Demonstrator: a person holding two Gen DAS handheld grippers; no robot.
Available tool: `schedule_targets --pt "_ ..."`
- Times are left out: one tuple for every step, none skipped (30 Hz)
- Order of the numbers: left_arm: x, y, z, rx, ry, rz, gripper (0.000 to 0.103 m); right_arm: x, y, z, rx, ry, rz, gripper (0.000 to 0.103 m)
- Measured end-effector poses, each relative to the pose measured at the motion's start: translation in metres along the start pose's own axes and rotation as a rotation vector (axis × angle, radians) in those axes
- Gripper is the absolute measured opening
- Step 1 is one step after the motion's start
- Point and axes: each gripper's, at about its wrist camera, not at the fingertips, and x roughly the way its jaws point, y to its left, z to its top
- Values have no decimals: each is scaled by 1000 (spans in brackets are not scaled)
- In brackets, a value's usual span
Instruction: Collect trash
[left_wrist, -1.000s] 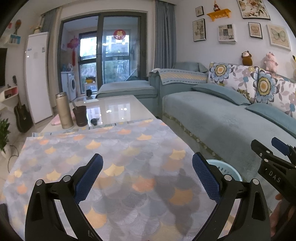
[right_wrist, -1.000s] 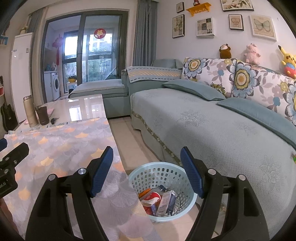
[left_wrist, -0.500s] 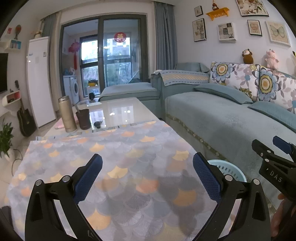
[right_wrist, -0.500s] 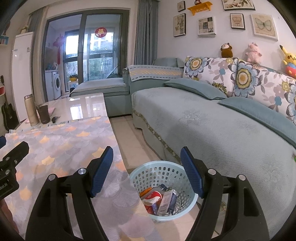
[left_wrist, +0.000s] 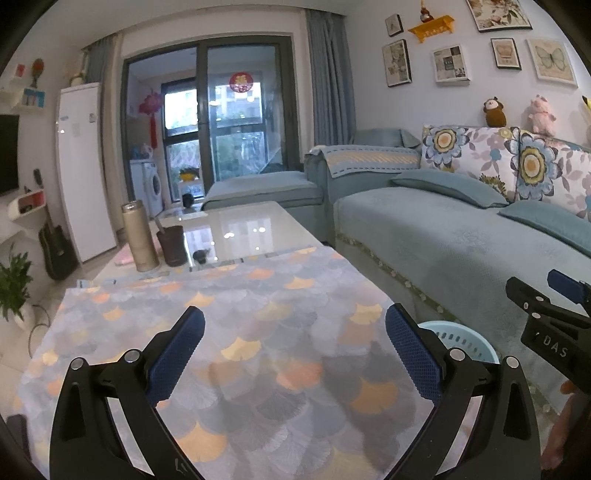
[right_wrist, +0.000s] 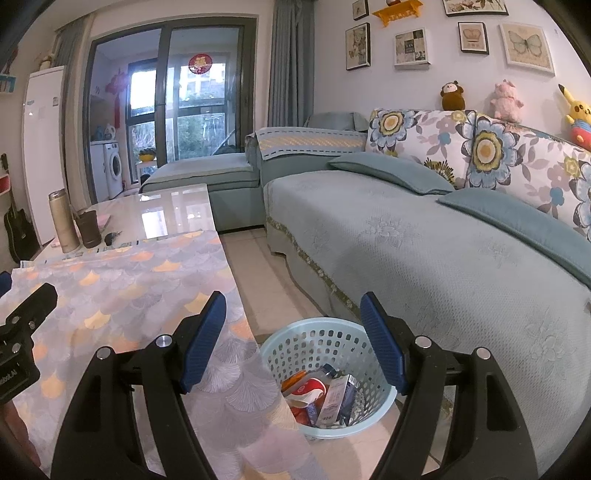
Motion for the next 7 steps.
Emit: schedule_targets --pt "1 0 1 -2 8 -5 96 0 0 0 -1 0 0 71" --pt "3 4 2 -10 20 -14 96 0 1 0 -3 0 -1 71" --pt "4 4 1 -13 26 -27 96 1 1 0 -4 0 -1 71" --pt "4 4 1 -13 29 -36 96 0 0 0 -2 0 0 71" --pt "6 6 1 -11 29 -30 96 -1 1 0 -1 0 -1 71" --pt "6 7 1 -8 28 -29 96 -1 1 0 -1 0 -1 71" --pt "7 8 1 -6 26 -35 96 -1 1 0 0 0 -2 71"
